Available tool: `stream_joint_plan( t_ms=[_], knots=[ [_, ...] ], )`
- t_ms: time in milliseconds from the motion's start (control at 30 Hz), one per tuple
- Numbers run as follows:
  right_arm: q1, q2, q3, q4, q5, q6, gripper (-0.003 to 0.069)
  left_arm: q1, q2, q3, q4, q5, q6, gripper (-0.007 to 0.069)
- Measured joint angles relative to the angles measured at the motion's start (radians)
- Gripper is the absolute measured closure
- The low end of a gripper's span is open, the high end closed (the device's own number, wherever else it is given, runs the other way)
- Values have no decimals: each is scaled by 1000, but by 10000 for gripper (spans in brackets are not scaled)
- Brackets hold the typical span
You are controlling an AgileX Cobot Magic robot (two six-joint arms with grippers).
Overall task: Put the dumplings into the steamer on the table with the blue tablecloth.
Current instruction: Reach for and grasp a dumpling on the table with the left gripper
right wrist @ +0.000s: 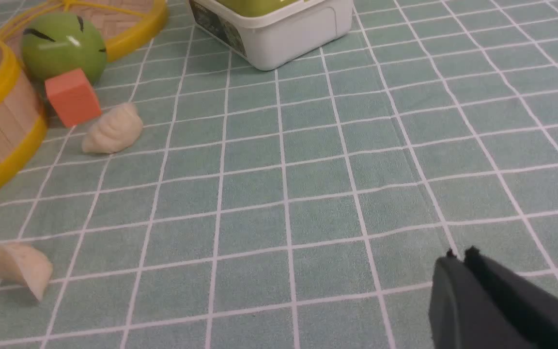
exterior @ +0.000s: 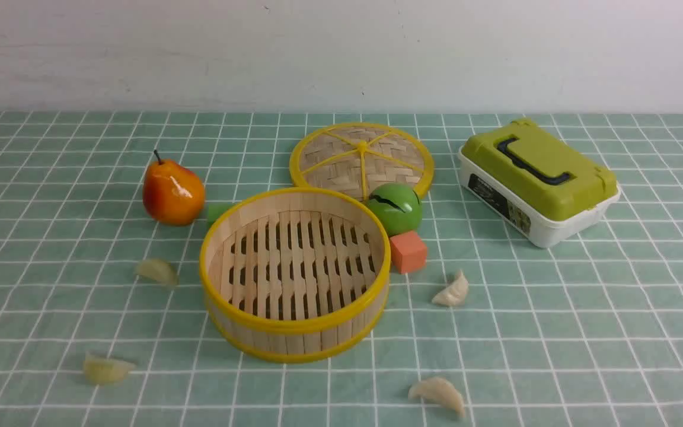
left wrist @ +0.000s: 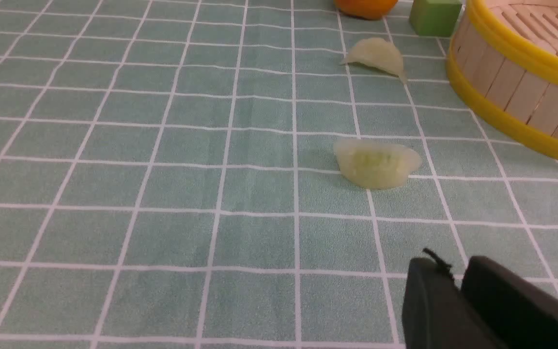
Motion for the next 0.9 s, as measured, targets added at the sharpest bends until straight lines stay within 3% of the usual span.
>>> stream_joint_plan(
  t_ms=[900],
  knots=[
    [0, 0, 0, -5, -1, 0, 610, 0, 0, 0, 4, -2, 28, 502]
  ],
)
